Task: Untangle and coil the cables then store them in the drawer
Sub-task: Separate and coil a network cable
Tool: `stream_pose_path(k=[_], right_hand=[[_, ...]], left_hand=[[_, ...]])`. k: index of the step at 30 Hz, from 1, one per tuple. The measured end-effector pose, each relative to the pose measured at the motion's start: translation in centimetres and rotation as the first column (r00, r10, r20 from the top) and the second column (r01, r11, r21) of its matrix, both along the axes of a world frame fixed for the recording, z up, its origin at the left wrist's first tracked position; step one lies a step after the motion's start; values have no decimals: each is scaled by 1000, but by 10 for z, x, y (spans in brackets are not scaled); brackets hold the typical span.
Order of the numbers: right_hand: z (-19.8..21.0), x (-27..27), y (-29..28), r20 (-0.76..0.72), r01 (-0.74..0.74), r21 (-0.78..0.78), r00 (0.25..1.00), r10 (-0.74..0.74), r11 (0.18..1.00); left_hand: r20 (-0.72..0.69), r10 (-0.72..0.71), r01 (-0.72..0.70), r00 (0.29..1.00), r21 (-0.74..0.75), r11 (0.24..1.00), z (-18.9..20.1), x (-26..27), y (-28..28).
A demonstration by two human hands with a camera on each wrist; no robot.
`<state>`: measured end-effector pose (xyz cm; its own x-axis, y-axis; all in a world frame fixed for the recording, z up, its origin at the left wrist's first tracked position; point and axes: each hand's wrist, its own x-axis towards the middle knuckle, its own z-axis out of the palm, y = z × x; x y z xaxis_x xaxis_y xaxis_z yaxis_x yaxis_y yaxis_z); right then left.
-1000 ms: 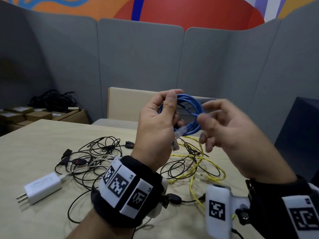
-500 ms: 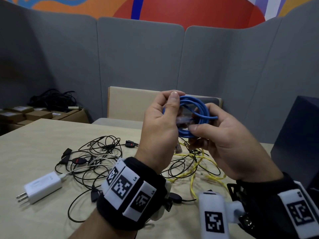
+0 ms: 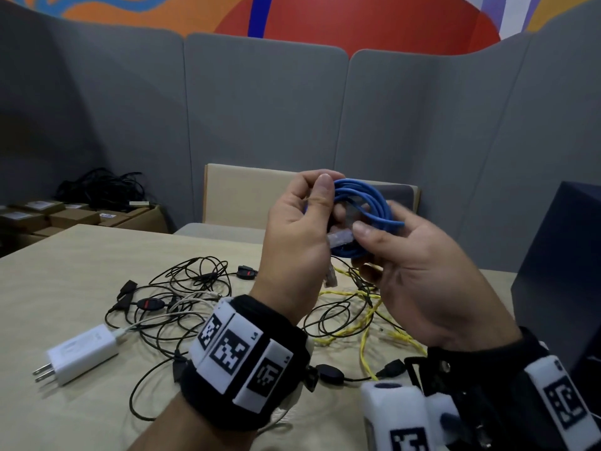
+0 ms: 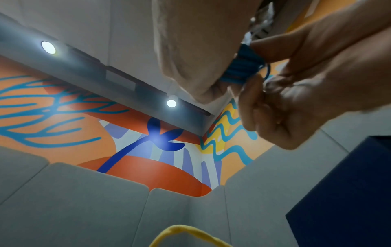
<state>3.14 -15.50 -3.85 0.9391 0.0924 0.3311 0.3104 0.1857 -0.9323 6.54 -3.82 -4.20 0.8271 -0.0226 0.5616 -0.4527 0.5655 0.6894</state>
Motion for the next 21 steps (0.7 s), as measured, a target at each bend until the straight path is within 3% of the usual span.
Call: stream_pose_path(k=[2,4,6,7,9,12,16,21], right_hand=[[-1,1,3,74,112,-30,991,-109,993],[-4,3,7,221,331,-149,930,-295,932],[-7,4,9,440,602,-245,767,-466,760],[-8,3,10,568,694,-247,669,-479,676],[-9,3,8,763,757,-259,541,-353,600],[-10,7,4,802,738,-431,577,-154,520],[-7,7,3,810,743,-478,579,-92,469],[1,-3,1,741,631,-384,646,-182,675]], left_hand=[[30,66,-67,997,11,998,-1,-1,-3],[33,128,-128,991,14,992,-3,1,-3],[3,175,-175,985,6,985,-5,5,-2],[-13,194,-194,981,10,981,-5,6,0],[-27,223,-222,975,31,975,-6,9,2],[-12,207,-206,978,59,977,-6,9,2],[-13,157,-154,988,125,980,-7,8,0],[160,288,-327,944,356,875,-13,4,-7]])
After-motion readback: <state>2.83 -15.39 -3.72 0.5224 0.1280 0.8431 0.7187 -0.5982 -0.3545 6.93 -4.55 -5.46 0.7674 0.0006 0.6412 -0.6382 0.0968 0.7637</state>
